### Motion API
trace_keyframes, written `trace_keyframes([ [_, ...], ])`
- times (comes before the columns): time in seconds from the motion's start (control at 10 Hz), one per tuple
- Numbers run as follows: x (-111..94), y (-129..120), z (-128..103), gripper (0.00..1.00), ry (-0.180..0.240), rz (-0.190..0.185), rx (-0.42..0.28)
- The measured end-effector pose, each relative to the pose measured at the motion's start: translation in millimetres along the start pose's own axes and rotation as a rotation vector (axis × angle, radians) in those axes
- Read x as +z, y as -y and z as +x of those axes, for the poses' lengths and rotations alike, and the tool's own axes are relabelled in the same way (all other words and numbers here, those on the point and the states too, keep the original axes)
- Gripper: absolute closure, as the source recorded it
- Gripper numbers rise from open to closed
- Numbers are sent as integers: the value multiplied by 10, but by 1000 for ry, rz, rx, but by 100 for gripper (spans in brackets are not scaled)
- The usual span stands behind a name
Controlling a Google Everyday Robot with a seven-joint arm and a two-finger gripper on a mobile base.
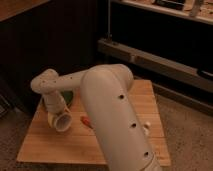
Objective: Place the ceramic cup in the ceramic bowl
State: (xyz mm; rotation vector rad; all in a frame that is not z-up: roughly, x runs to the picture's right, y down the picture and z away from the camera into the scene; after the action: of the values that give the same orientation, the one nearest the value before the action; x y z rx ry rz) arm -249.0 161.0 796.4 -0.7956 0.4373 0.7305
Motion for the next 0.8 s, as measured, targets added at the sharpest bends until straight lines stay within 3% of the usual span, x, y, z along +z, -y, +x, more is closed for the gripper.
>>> trace_keyframes([
  [0.2, -160, -141, 138, 100, 0, 20, -14],
  [0.6, -558, -29, 636, 100, 52, 34, 27],
  [0.8, -654, 82, 574, 100, 62, 47, 53],
])
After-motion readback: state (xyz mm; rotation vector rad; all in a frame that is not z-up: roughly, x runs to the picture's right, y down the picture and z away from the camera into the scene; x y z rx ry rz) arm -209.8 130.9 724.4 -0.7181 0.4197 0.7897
